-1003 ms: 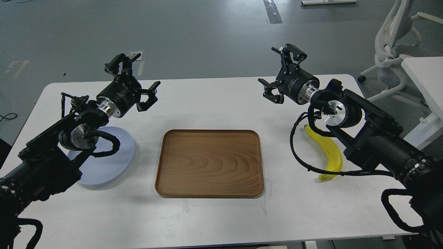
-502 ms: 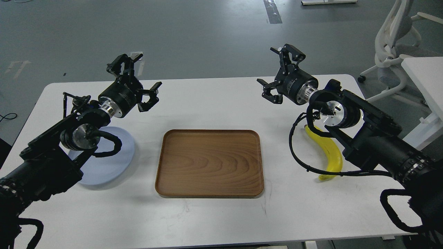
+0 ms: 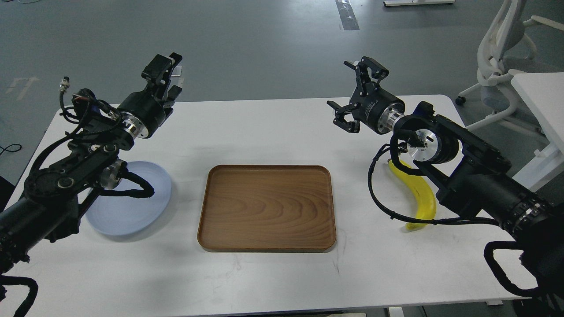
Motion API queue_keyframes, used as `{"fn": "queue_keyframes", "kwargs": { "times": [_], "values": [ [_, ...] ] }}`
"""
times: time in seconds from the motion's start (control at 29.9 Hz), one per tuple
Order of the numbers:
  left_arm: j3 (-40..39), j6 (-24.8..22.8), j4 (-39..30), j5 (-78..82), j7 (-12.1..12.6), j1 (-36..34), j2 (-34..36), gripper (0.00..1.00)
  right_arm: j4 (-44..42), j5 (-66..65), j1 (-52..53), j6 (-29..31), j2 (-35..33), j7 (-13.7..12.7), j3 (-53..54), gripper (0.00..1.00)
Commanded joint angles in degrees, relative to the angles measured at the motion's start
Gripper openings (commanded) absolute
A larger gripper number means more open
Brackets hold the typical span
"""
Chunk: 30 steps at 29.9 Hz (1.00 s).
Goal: Place banana on plate with both arms
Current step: 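Lower the left gripper to the edge of the light blue plate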
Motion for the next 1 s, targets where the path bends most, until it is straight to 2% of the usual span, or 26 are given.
{"fn": "queue_keyframes", "kwargs": {
  "times": [0.0, 0.13, 0.3, 0.4, 0.5, 0.6, 0.84, 0.97],
  "values": [
    [7.6, 5.5, -6.3, 13.9, 0.0, 1.0, 7.3, 0.98, 0.0, 0.0, -0.3, 0.0, -0.3, 0.1, -0.8, 1.00],
    [15.7, 10.3, -7.9, 20.1, -0.1, 0.9, 15.1, 0.98, 0.0, 0.0, -0.4, 0.0, -0.5, 0.1, -0.9, 1.00],
    [24.5, 12.5, -5.0, 22.8, 0.2, 1.5, 22.9, 0.98, 0.0, 0.0, -0.1, 0.0, -0.4, 0.1, -1.2, 1.00],
    [27.6, 13.4, -1.5, 22.8, 0.5, 2.3, 24.8, 0.97, -0.3, 0.0, 0.0, 0.0, -0.1, 0.1, -1.3, 1.00],
    [29.3, 15.9, 3.2, 22.8, 0.1, 5.2, 24.9, 0.97, -0.3, 0.0, 0.0, 0.0, 0.1, 0.1, -1.4, 1.00],
    [29.5, 17.9, 3.2, 22.8, -0.1, 8.6, 25.0, 0.97, -0.3, 0.0, 0.2, 0.0, 0.2, 0.1, -2.3, 1.00],
    [29.3, 18.3, 3.5, 21.9, 0.0, 12.6, 24.8, 0.97, -0.2, 0.0, 0.6, 0.0, 0.1, 0.1, -3.0, 1.00],
    [29.2, 18.4, 3.5, 21.6, -0.1, 14.0, 24.2, 0.90, -0.2, 0.0, 0.6, 0.0, -0.3, 0.1, -3.1, 1.00]
  ]
}}
